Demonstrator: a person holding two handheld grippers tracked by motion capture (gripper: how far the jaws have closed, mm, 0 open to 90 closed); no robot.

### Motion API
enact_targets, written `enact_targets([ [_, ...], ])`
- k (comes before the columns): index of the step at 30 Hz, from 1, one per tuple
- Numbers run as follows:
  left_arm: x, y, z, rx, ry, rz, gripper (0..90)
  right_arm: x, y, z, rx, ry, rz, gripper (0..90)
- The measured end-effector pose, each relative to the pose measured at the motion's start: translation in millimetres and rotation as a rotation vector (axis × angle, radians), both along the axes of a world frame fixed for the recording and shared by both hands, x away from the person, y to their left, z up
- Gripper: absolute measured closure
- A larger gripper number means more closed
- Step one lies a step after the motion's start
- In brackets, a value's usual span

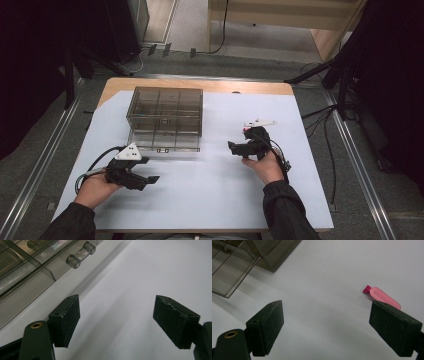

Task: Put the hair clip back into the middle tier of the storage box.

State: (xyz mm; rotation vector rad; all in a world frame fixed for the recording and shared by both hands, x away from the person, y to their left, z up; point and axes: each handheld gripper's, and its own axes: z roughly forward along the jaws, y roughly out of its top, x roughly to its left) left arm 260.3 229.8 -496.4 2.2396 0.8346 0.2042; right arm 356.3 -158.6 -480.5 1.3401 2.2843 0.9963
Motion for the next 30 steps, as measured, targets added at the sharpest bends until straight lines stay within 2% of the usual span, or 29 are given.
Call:
enact_targets([
  [5,0.4,0.4,0.2,0.001,-0.001,0.000,22.8,0.4,-0.7,-0.3,-0.006,0.009,0.036,15.4],
  [10,0.6,0.6,0.0,-0.002,0.000,0.004,22.8,1.4,-0.5,1.1,-0.016,0.006,0.043,17.1],
  [11,0.4,0.9,0.0,0.005,-0.002,0.002,22.8,1.1,0.3,1.4,-0.022,0.003,0.082,20.7],
  [18,-1.8,-1.0,3.7,0.003,-0.014,-0.003,22.8,-1.9,2.5,4.3,-0.040,-0.015,0.112,26.4],
  [23,-2.2,0.7,2.3,0.013,-0.033,-0.016,22.9,1.5,0.4,3.4,-0.015,0.031,0.134,29.8],
  [27,-2.1,2.8,2.8,0.008,-0.030,-0.017,23.4,2.0,1.4,3.3,-0.030,0.029,0.147,29.8],
  [30,-2.7,2.6,3.3,0.010,-0.026,-0.025,23.6,1.7,1.7,4.7,-0.022,0.033,0.150,29.7],
])
